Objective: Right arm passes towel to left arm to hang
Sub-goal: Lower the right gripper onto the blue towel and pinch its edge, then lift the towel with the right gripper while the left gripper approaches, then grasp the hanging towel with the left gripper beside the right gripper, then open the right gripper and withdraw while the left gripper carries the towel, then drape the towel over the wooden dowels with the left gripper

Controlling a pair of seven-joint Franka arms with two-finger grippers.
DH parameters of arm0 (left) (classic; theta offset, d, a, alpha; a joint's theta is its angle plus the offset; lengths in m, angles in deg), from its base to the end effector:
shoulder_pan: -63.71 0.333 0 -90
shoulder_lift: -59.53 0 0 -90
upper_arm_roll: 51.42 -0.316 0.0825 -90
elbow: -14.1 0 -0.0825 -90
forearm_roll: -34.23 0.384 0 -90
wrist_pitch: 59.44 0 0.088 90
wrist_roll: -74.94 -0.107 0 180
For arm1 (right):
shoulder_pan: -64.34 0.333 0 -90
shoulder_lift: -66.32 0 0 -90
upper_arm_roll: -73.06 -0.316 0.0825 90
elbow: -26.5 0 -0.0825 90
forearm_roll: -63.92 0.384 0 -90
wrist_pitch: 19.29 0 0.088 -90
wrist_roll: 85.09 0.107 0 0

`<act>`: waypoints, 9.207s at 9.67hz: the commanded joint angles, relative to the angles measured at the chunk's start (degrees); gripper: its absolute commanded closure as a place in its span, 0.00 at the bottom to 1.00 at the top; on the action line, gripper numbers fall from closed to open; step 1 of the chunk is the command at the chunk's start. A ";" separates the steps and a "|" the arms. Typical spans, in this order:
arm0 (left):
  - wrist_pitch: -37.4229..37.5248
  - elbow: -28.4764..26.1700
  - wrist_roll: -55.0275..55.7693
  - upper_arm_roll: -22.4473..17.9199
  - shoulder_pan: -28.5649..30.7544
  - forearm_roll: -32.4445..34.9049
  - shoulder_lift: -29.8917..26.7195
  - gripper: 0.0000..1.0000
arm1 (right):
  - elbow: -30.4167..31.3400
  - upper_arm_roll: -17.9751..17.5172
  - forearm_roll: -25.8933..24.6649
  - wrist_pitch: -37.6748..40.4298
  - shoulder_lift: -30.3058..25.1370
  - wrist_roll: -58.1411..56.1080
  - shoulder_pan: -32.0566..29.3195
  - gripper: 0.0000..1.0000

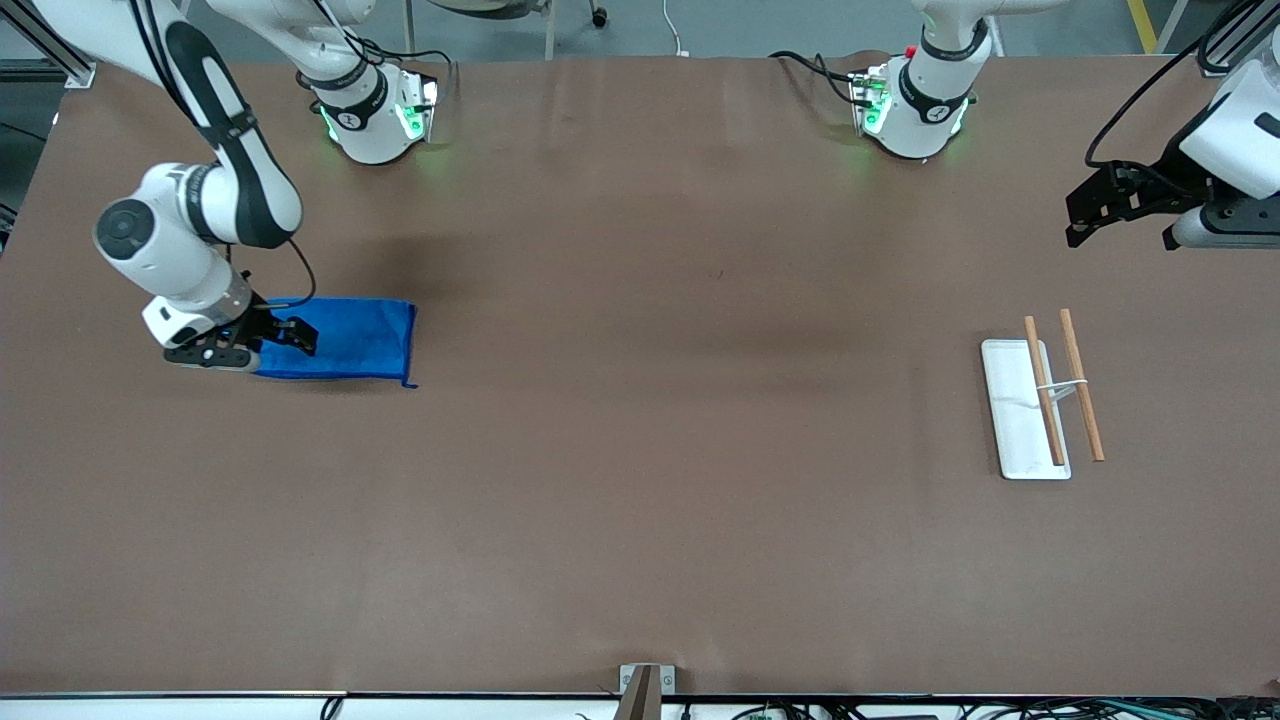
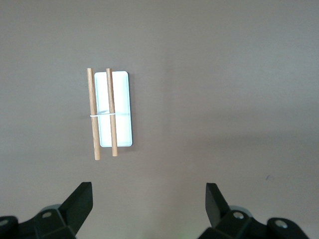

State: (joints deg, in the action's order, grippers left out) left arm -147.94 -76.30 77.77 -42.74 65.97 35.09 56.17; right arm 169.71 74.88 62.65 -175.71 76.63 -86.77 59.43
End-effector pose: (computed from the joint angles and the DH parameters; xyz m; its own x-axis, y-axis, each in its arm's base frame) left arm 0.5305 -0.0607 0.6504 0.9977 -0.0622 0.0260 -0.0616 -0.9978 -0.0226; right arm 0.4729 -0.0554 0.2198 0.9965 -0.0668 0.0500 -0.0678 -0.9976 0.0170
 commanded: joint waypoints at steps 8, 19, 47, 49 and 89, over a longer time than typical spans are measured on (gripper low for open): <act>0.88 -0.39 -1.07 0.11 0.12 -0.24 1.16 0.00 | 2.96 -0.16 -0.74 -2.66 5.42 0.01 -0.27 0.58; -3.77 -0.30 -2.65 0.20 1.52 -24.77 8.96 0.00 | -32.81 -14.10 0.74 48.59 -2.75 14.51 1.92 1.00; -2.11 -7.77 -20.67 9.78 -1.64 -87.87 37.90 0.57 | -45.21 -43.75 75.72 -1.16 8.15 14.51 10.45 1.00; -2.11 -6.73 -20.32 9.69 -1.03 -87.79 37.90 0.60 | -45.21 -43.75 75.81 -1.34 8.15 14.60 10.62 1.00; -9.14 -0.31 24.35 8.28 27.36 -1.13 26.83 0.99 | -57.43 4.42 -0.20 72.22 -12.24 5.63 2.44 0.00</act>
State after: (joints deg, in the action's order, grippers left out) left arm -156.41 -77.39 104.65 -34.65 92.89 32.21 81.05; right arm 113.17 79.62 64.92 -104.80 64.21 -80.41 61.19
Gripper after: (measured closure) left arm 0.978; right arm 0.000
